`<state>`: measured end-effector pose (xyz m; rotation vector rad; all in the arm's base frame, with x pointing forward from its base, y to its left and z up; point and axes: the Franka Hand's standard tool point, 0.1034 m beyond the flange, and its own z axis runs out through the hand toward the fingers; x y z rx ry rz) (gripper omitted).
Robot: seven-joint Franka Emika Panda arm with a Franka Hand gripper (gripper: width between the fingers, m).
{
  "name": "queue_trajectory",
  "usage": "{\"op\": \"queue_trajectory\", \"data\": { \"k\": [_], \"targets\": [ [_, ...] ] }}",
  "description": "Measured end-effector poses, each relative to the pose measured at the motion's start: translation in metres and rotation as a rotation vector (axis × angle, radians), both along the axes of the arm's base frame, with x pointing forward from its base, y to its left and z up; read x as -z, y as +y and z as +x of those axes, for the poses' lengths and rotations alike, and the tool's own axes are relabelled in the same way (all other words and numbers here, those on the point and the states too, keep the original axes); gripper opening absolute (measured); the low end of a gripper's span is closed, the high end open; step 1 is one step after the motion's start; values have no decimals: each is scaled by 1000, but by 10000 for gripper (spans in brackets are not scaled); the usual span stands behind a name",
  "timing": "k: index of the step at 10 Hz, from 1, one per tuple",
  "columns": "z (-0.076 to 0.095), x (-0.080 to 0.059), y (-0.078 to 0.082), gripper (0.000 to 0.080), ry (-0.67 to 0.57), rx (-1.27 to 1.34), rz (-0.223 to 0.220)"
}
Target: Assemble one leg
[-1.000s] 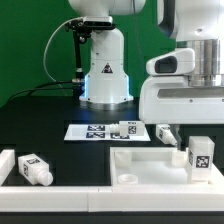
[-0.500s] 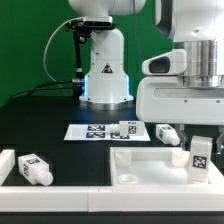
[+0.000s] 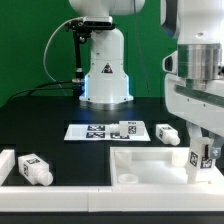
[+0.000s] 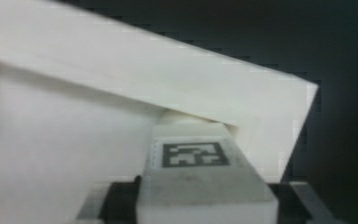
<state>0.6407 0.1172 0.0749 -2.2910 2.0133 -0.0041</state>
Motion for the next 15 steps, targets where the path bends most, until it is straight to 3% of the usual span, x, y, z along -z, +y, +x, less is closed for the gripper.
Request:
{"op": "queue_trajectory", "data": {
  "k": [1, 2, 3, 4, 6, 10, 11, 13, 15],
  "targets": [
    [0, 0, 0, 290, 1, -2, -1],
    [0, 0, 0, 363, 0, -5, -1],
    [0, 0, 0, 501, 0, -13, -2],
    [2, -1, -3, 601, -18, -238, -27],
    [1, 0, 0, 641, -65, -663, -46],
    [-1, 1, 2, 648, -75, -966, -73],
    [4, -4, 1, 648, -63, -1253, -133],
    [6, -4, -4, 648, -67, -1320, -140],
    [6, -4, -4, 389, -65, -1293, -138]
  ]
}}
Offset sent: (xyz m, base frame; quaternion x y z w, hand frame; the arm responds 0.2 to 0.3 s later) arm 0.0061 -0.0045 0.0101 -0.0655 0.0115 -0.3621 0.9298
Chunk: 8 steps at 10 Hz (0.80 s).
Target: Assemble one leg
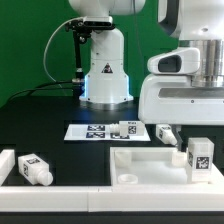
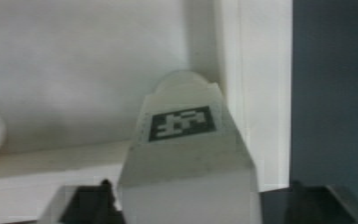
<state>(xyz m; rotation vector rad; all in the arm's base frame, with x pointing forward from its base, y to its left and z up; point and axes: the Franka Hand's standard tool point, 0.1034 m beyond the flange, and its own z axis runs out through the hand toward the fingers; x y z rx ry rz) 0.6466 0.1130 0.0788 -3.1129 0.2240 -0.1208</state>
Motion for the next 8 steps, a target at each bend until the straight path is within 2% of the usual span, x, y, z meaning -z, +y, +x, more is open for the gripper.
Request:
{"op": "queue_trajectory", "data": {
  "k": [1, 2, 3, 5, 8],
  "targets": [
    [0, 0, 0, 389, 1, 87, 7],
    [0, 0, -1, 285, 2, 154, 12],
    [0, 0, 0, 285, 3, 213, 15],
    [-1, 1, -1, 285, -14, 535, 4],
    [-3, 1, -6, 285, 13, 979, 67]
  ]
}}
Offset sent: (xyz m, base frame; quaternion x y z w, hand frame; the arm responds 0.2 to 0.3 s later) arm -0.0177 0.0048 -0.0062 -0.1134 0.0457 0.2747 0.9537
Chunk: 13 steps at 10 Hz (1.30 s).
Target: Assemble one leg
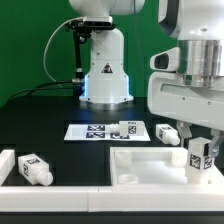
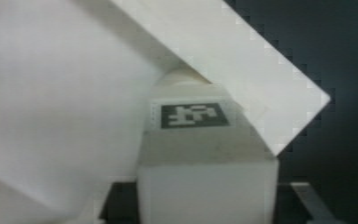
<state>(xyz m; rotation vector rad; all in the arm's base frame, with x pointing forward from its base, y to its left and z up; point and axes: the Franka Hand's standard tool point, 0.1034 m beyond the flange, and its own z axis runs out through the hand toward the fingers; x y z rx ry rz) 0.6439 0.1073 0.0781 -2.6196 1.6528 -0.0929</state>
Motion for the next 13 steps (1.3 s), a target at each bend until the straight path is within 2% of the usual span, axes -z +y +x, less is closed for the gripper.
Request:
{"op": "queue_trajectory", "data": {
  "k": [2, 3, 4, 5, 6, 7, 8, 10, 12, 13],
  "targets": [
    [-1, 1, -1, 287, 5, 294, 50],
    [-2, 1, -2, 287, 2, 352, 61],
    [-3, 2, -1, 387, 3, 357, 60],
    [-3, 3, -1, 387, 3, 348, 60],
    [-2, 3, -3, 532, 2, 236, 50],
    [-2, 2, -7, 613, 5, 56, 41],
    [2, 0, -7, 638, -6, -131, 35],
    [-5, 1, 10, 648, -15, -235, 27],
    [-4, 2, 6, 649, -18, -400, 12],
    [-5, 1, 9, 649, -16, -535, -15]
  ]
}}
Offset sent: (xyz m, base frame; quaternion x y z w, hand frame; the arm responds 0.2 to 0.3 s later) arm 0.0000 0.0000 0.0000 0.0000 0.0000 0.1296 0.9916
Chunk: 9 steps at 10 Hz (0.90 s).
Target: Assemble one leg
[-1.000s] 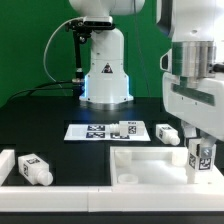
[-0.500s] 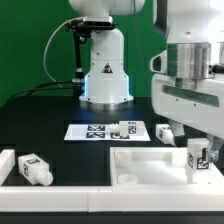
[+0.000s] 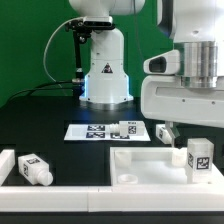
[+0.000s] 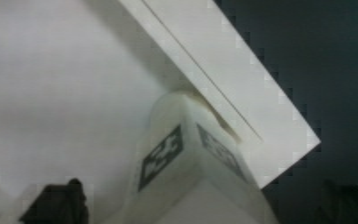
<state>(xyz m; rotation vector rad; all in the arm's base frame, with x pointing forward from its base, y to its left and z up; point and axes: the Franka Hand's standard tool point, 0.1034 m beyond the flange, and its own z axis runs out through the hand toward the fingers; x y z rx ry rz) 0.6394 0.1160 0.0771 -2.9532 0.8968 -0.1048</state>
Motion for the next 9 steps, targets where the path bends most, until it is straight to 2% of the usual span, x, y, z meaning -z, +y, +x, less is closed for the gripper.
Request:
{"op": "queue_trajectory", "data": {
  "k": [1, 3, 5, 6, 7, 8, 9],
  "targets": [
    [0, -1, 8, 649, -6, -182, -35],
    [-1, 1, 8, 649, -5, -519, -65],
    [-2, 2, 5, 649, 7, -582, -73],
    [-2, 2, 5, 560, 8, -572, -72],
    [-2, 2, 5, 424, 9, -542, -70],
    [-2, 2, 3, 424, 10, -523, -70],
    [-2, 3, 1, 285, 11, -470, -68]
  ]
}}
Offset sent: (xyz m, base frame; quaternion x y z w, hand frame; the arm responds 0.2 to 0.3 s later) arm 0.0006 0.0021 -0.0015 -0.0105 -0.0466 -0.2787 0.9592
